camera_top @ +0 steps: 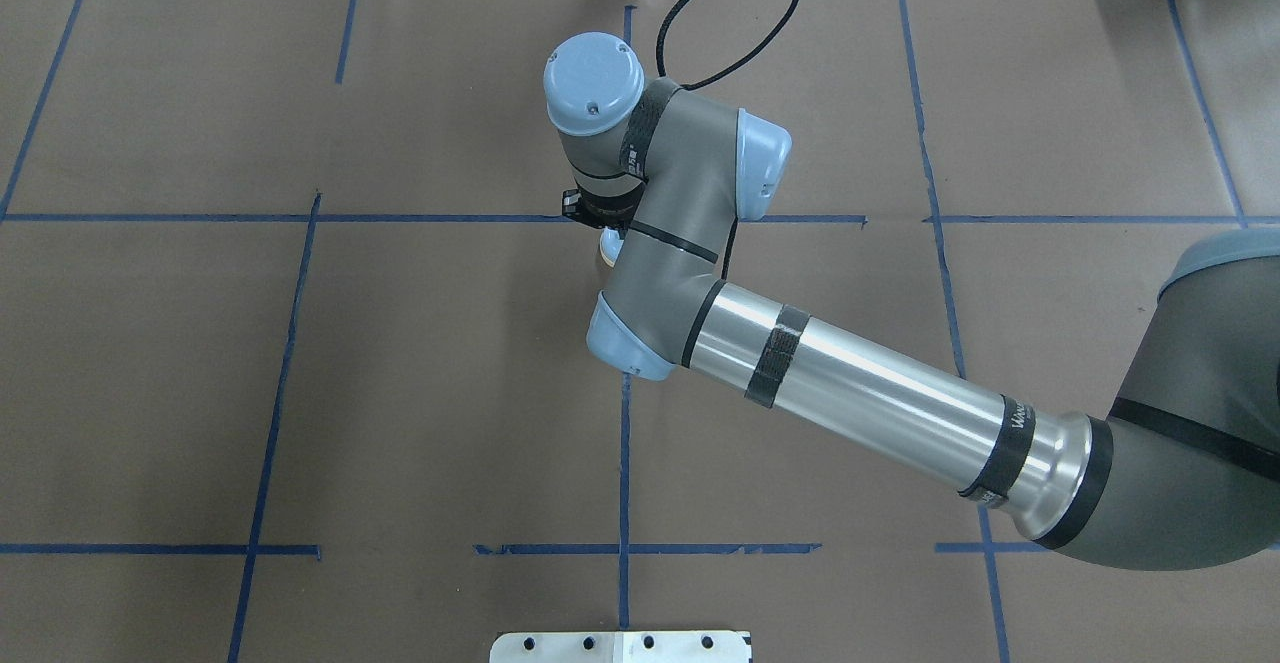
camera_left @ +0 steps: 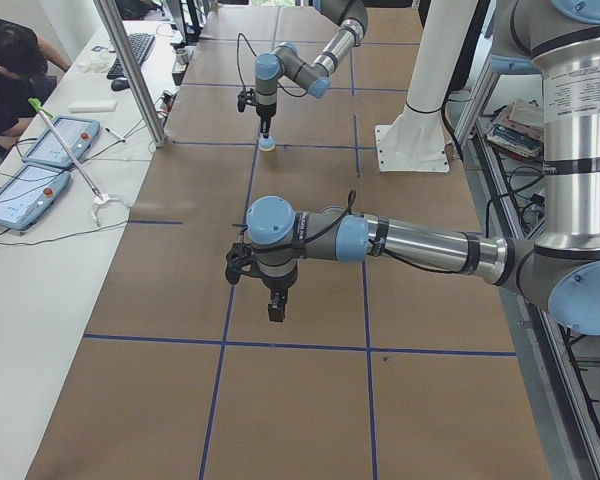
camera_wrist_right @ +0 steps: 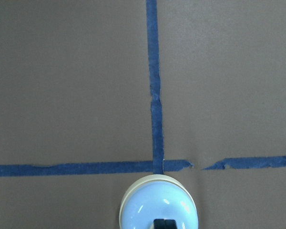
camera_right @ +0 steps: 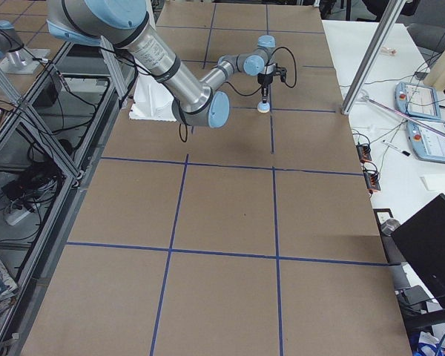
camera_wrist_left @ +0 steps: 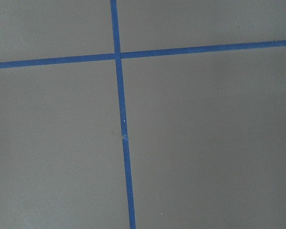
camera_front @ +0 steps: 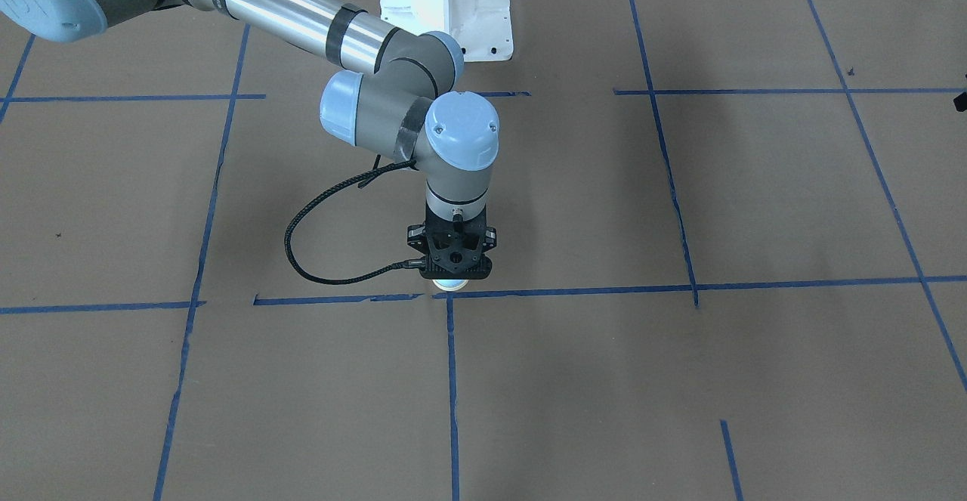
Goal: Place and press bell with both arms
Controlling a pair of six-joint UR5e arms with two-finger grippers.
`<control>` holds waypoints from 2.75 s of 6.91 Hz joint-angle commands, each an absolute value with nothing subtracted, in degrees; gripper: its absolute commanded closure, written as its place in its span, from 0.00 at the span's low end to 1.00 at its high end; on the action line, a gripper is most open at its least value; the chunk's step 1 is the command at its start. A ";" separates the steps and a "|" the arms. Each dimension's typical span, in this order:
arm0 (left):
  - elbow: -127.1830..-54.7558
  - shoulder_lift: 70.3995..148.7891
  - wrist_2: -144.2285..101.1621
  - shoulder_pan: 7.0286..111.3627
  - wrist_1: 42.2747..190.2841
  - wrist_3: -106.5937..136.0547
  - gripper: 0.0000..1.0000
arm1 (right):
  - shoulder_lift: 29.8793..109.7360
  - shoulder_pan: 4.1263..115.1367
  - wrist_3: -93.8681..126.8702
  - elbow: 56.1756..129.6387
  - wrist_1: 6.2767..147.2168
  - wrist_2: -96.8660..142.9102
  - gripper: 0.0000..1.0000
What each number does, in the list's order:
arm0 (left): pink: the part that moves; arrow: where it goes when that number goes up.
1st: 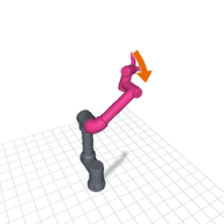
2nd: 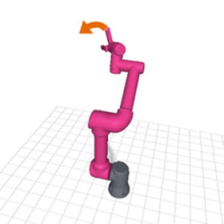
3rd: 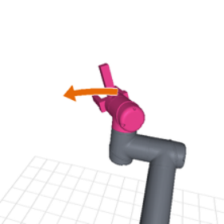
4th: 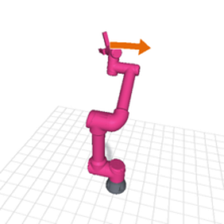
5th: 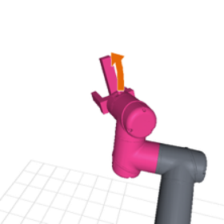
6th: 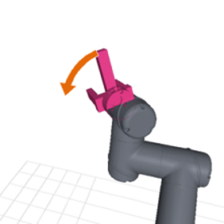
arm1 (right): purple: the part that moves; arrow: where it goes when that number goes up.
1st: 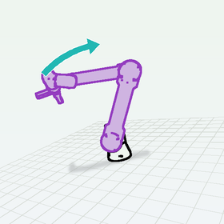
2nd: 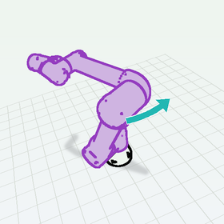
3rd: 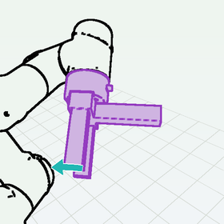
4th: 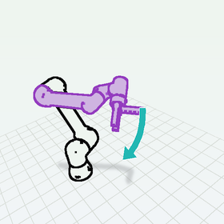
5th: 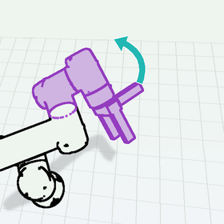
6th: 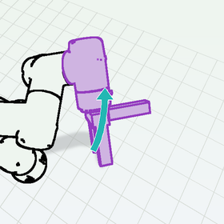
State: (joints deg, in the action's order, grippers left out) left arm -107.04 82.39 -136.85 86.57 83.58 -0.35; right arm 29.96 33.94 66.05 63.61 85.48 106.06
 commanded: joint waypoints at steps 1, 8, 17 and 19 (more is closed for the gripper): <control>-106.88 82.35 -136.85 86.57 83.58 -0.35 0.00 | 29.45 34.62 66.09 64.94 85.78 106.96 1.00; -105.38 81.39 -135.62 86.57 83.67 -1.05 0.00 | 47.49 51.04 40.05 77.04 88.07 120.83 0.86; -105.55 79.98 -135.52 86.57 83.67 -0.79 0.00 | 86.70 83.11 -2.70 91.30 88.07 133.78 0.00; -105.47 79.46 -135.44 86.57 83.58 -0.44 0.00 | 93.83 87.18 -1.86 92.98 87.37 134.12 0.00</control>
